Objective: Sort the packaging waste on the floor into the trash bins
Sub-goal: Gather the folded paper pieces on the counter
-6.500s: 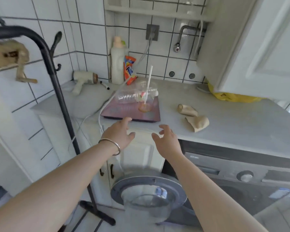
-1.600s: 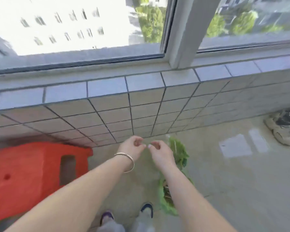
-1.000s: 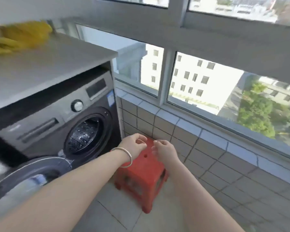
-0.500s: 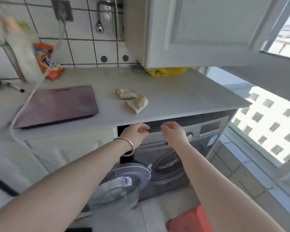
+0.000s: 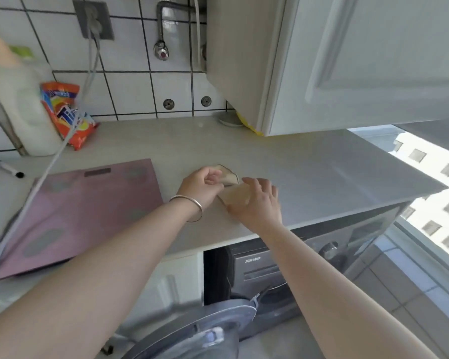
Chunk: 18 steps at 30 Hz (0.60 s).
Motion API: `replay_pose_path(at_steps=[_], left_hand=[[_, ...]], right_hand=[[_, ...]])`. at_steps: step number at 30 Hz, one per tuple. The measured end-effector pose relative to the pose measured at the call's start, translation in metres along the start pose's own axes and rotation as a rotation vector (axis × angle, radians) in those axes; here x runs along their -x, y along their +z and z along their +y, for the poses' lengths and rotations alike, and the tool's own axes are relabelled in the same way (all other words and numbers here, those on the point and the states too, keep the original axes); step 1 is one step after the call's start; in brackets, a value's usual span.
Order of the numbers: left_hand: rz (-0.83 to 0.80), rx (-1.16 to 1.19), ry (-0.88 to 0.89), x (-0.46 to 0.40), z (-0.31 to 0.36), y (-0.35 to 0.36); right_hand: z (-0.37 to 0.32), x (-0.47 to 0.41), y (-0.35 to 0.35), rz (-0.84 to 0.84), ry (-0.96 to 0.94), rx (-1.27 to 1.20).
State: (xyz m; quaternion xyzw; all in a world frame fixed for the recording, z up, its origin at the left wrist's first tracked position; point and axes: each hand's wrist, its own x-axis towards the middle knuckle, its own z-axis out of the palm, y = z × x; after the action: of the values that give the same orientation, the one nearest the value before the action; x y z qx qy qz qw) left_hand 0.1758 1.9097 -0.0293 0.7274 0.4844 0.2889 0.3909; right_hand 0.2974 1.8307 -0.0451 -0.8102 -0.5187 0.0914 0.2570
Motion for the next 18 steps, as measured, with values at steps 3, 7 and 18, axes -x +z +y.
replay_pose_path(at_steps=[3, 7, 18], left_hand=[[0.078, -0.333, 0.133, -0.027, -0.002, 0.005], [0.071, -0.71, 0.316, -0.053, -0.001, 0.012], [-0.375, -0.788, 0.213, -0.111, -0.012, 0.02]], right_hand=[[0.004, -0.021, 0.001, -0.086, -0.005, 0.061], [0.008, -0.045, 0.002, -0.188, -0.019, 0.09], [0.001, -0.063, 0.002, -0.177, 0.088, 0.189]])
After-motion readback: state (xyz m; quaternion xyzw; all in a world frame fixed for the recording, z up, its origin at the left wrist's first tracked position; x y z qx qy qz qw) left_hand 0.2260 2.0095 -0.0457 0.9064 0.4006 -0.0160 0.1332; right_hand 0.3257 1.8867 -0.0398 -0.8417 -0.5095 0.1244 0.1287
